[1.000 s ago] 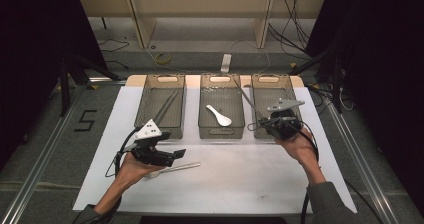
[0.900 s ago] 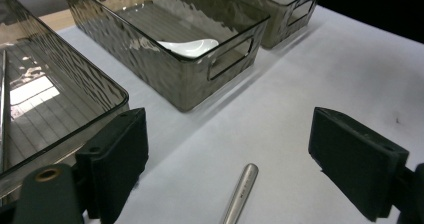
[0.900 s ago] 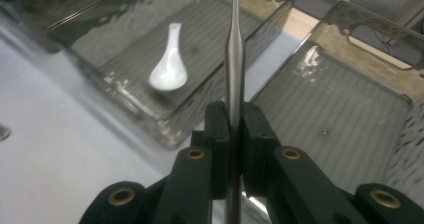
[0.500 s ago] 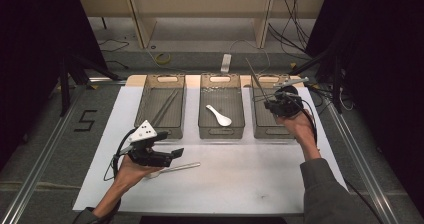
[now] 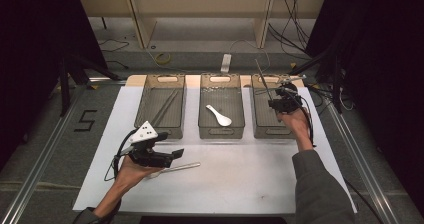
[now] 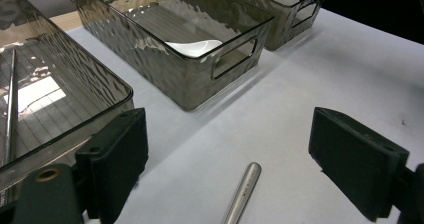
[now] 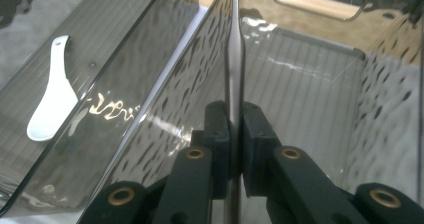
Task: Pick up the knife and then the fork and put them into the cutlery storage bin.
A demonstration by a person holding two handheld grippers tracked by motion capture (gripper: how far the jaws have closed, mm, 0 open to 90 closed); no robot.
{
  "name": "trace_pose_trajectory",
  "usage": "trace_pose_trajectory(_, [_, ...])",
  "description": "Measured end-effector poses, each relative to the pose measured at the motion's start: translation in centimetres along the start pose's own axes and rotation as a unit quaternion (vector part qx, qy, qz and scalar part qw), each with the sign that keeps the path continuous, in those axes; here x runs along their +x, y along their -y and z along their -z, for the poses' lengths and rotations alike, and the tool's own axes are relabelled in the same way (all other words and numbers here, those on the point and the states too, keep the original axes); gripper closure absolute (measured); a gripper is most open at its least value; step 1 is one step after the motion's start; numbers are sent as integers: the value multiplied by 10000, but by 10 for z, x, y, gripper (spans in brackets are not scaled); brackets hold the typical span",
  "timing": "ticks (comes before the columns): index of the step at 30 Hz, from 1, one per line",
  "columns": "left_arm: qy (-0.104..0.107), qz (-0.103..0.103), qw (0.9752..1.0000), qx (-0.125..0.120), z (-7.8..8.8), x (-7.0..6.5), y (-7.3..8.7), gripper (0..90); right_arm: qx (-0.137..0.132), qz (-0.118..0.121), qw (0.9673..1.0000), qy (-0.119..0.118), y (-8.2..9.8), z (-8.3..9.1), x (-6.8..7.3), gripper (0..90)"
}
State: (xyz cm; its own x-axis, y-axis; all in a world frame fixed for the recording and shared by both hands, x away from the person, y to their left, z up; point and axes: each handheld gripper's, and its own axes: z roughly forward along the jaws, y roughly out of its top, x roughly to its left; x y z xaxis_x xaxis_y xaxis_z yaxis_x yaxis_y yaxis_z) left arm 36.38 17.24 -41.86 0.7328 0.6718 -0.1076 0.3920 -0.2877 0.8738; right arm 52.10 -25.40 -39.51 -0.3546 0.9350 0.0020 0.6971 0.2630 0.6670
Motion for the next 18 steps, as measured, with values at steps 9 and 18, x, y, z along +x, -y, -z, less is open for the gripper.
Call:
trace_pose_trajectory(9, [-14,13,10000,-17,0,0,0,154,152,-212,9996,90,3,-11,2,842])
trace_pose_trajectory(18, [-24,0,10000,-24,1,1,0,155,305,-494,9983,84,6,-18,-2,840])
